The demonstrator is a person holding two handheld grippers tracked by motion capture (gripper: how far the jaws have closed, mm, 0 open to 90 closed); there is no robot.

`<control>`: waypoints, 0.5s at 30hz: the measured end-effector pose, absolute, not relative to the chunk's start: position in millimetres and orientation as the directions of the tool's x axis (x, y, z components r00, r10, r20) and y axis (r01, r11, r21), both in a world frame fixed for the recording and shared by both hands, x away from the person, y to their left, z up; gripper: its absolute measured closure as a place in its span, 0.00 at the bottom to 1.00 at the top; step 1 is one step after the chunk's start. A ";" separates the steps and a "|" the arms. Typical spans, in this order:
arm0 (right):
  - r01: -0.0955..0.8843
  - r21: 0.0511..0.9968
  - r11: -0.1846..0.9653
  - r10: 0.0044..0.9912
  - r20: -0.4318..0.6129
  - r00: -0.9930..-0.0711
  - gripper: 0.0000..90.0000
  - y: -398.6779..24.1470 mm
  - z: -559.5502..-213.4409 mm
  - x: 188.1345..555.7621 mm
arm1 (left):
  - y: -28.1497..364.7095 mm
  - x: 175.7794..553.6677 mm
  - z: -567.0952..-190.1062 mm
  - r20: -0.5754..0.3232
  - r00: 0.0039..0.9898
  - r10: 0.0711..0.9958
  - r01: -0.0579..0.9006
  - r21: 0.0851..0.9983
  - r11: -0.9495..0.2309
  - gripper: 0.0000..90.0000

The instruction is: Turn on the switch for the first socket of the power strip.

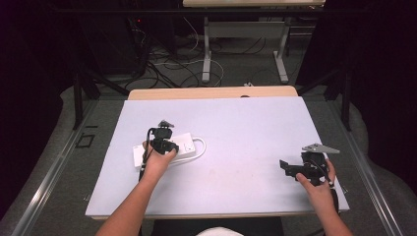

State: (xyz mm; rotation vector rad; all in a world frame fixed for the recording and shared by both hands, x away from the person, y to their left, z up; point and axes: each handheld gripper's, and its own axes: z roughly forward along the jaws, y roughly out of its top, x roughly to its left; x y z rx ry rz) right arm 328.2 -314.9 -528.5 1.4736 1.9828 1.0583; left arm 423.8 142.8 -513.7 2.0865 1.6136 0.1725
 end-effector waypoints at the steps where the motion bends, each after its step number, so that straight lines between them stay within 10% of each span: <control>1: 0.596 0.792 0.134 0.941 0.087 -0.328 0.08 -314.8 -528.5 328.2 | 142.0 423.6 -513.7 -0.194 0.290 0.937 0.873 0.454 -0.176 1.00; 15: 0.601 0.788 0.133 0.939 0.094 -0.332 0.08 -313.4 -529.5 329.7 | 139.4 422.7 -512.7 -0.180 0.300 0.937 0.868 0.458 -0.190 1.00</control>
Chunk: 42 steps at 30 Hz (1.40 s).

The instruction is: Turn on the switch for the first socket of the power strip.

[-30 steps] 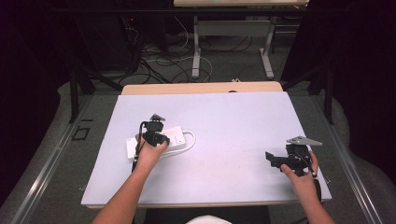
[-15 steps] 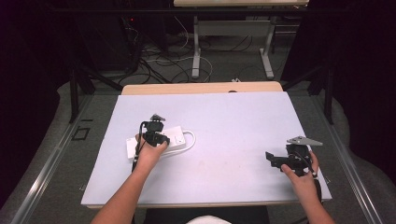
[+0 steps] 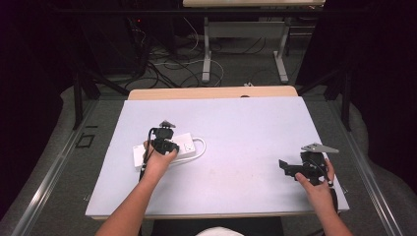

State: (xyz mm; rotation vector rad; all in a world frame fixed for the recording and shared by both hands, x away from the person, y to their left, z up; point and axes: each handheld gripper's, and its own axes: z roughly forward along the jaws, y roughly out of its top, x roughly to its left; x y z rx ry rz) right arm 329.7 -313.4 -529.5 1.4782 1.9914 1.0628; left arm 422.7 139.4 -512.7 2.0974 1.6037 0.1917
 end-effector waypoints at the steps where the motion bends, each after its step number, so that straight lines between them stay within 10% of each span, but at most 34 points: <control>1: 0.602 0.788 0.131 0.939 0.096 -0.331 0.08 -313.2 -529.6 329.6 | 139.7 422.7 -511.9 -0.177 0.304 0.936 0.867 0.459 -0.195 1.00; 42: 0.598 0.791 0.129 0.938 0.098 -0.332 0.08 -314.8 -530.0 330.2 | 133.7 410.9 -483.1 -0.047 0.401 0.915 0.752 0.587 -0.300 0.67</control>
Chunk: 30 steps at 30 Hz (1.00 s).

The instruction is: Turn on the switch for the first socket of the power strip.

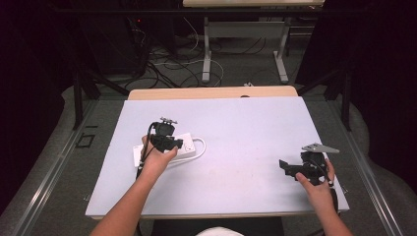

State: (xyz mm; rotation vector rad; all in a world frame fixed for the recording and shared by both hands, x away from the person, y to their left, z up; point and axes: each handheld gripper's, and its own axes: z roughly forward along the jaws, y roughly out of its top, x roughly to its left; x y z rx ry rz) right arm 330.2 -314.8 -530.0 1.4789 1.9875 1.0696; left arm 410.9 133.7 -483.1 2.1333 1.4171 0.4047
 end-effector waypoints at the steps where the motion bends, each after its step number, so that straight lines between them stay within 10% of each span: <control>1: 0.602 0.789 0.124 0.940 0.101 -0.326 0.08 -314.5 -529.9 329.9 | 133.5 410.7 -482.5 -0.047 0.401 0.915 0.753 0.585 -0.301 0.66; 30: 0.601 0.790 0.125 0.940 0.100 -0.327 0.08 -315.0 -529.5 329.5 | 137.0 406.2 -480.2 -0.002 0.503 0.864 0.650 0.660 -0.377 0.38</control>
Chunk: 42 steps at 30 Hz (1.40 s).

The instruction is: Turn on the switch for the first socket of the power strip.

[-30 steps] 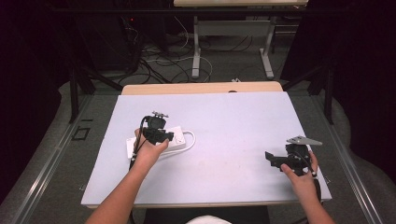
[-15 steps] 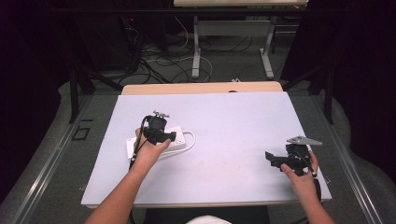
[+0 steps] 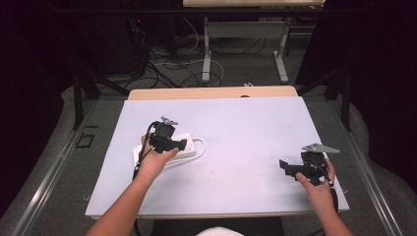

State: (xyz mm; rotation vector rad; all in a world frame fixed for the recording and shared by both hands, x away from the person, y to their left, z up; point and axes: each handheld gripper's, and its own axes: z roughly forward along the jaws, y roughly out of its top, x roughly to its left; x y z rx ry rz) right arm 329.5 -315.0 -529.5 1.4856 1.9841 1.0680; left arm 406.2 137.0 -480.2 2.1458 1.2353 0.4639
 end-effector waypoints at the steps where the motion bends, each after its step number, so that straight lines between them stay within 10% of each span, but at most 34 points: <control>1: 0.601 0.789 0.125 0.940 0.100 -0.326 0.08 -315.0 -529.6 329.6 | 137.1 405.8 -480.2 -0.009 0.505 0.863 0.647 0.666 -0.372 0.37; 25: 0.601 0.790 0.125 0.940 0.099 -0.327 0.08 -314.7 -529.3 329.3 | 145.1 395.1 -473.4 -0.116 0.495 0.861 0.689 0.656 -0.308 0.00; 42: 0.600 0.790 0.126 0.940 0.099 -0.327 0.08 -314.3 -529.2 329.2 | 171.2 376.9 -466.1 -0.122 0.505 0.855 0.665 0.686 -0.295 0.00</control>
